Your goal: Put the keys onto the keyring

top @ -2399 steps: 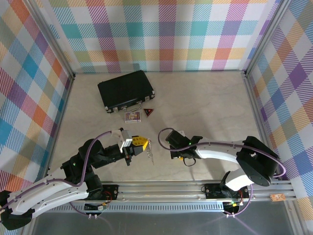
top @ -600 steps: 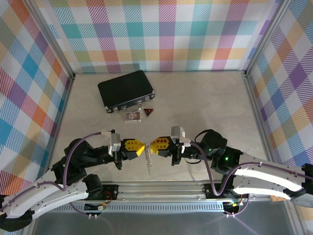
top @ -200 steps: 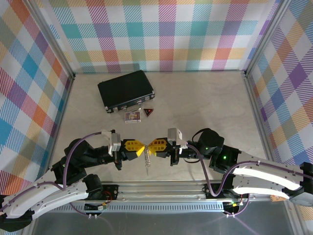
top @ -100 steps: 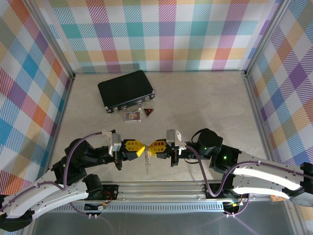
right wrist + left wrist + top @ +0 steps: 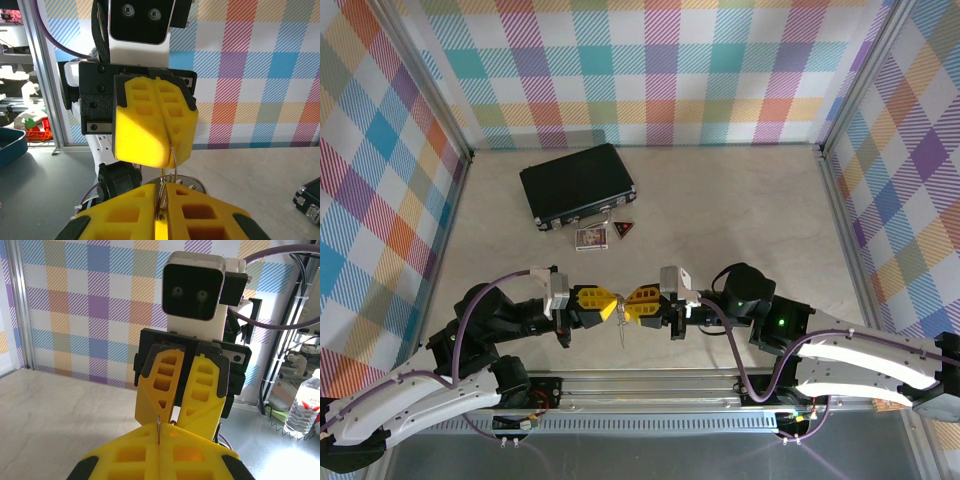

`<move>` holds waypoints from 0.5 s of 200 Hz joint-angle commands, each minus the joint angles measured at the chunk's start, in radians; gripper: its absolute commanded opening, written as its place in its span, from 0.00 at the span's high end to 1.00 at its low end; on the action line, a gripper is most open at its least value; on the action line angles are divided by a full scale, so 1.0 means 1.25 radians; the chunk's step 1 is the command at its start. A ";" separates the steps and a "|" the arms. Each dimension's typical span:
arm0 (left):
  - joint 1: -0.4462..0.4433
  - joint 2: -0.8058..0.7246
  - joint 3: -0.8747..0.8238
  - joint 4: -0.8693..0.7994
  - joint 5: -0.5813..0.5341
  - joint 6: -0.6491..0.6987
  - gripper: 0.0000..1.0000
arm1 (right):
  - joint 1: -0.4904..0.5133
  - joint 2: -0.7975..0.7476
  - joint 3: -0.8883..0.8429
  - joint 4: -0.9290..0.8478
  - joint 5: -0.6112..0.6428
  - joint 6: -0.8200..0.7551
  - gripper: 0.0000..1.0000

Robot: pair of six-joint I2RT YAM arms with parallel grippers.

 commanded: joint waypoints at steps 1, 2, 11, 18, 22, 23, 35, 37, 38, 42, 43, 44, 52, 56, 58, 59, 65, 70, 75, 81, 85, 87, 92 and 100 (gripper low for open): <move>0.007 -0.009 -0.002 0.050 0.002 -0.002 1.00 | 0.007 -0.019 -0.003 0.006 -0.015 -0.016 0.88; 0.007 -0.009 -0.002 0.049 0.002 -0.002 1.00 | 0.007 -0.020 -0.004 0.006 -0.015 -0.016 0.88; 0.007 -0.009 -0.002 0.048 0.001 -0.001 1.00 | 0.007 -0.022 -0.007 0.006 -0.011 -0.015 0.88; 0.007 -0.010 -0.002 0.048 0.000 -0.001 1.00 | 0.007 -0.025 -0.009 0.006 -0.009 -0.013 0.87; 0.007 -0.010 -0.002 0.048 0.001 -0.002 1.00 | 0.007 -0.026 -0.011 0.006 -0.009 -0.012 0.87; 0.007 -0.010 -0.003 0.048 0.001 -0.001 1.00 | 0.007 -0.026 -0.011 0.006 -0.009 -0.012 0.87; 0.007 -0.010 -0.003 0.048 -0.001 -0.002 1.00 | 0.008 -0.027 -0.013 0.005 -0.011 -0.010 0.88; 0.007 -0.010 -0.004 0.048 -0.001 -0.001 1.00 | 0.009 -0.026 -0.013 0.006 -0.011 -0.010 0.88; 0.007 -0.009 -0.003 0.048 -0.001 -0.001 1.00 | 0.009 -0.026 -0.013 0.006 -0.011 -0.010 0.89; 0.007 -0.009 -0.003 0.048 -0.001 -0.002 1.00 | 0.009 -0.027 -0.013 0.005 -0.011 -0.010 0.90; 0.007 -0.009 -0.003 0.048 -0.001 -0.001 1.00 | 0.009 -0.028 -0.013 0.005 -0.011 -0.008 0.90; 0.007 -0.009 -0.004 0.048 -0.001 -0.002 1.00 | 0.009 -0.027 -0.013 0.005 -0.012 -0.007 0.91; 0.007 -0.008 -0.003 0.048 -0.001 -0.002 1.00 | 0.009 -0.025 -0.013 0.004 -0.012 -0.010 0.93; 0.007 -0.008 -0.003 0.048 0.000 -0.002 1.00 | 0.009 -0.024 -0.012 0.003 -0.012 -0.011 0.94; 0.007 -0.009 -0.003 0.049 0.000 -0.002 1.00 | 0.009 -0.023 -0.012 0.001 -0.012 -0.011 0.94; 0.007 -0.009 -0.003 0.048 -0.001 -0.001 1.00 | 0.009 -0.023 -0.011 0.001 -0.012 -0.011 0.95; 0.007 -0.007 -0.003 0.049 -0.001 -0.001 1.00 | 0.010 -0.020 -0.010 -0.002 -0.012 -0.012 0.95; 0.007 -0.008 -0.003 0.049 -0.001 -0.002 1.00 | 0.012 -0.018 -0.009 -0.004 -0.012 -0.013 0.96; 0.007 -0.008 -0.004 0.049 -0.002 -0.002 1.00 | 0.013 -0.016 -0.006 -0.005 -0.014 -0.015 0.96; 0.007 -0.008 -0.005 0.049 -0.002 -0.001 1.00 | 0.014 -0.013 -0.005 -0.009 -0.016 -0.015 0.96; 0.007 -0.008 -0.005 0.049 -0.003 0.000 1.00 | 0.014 -0.012 -0.004 -0.010 -0.019 -0.014 0.96; 0.007 -0.008 -0.005 0.049 -0.003 -0.001 1.00 | 0.015 -0.012 -0.003 -0.011 -0.020 -0.015 0.96; 0.007 -0.009 -0.004 0.049 -0.004 0.000 1.00 | 0.016 -0.010 -0.001 -0.012 -0.022 -0.015 0.96; 0.007 -0.008 -0.004 0.049 -0.004 0.000 1.00 | 0.017 -0.008 0.000 -0.013 -0.026 -0.014 0.96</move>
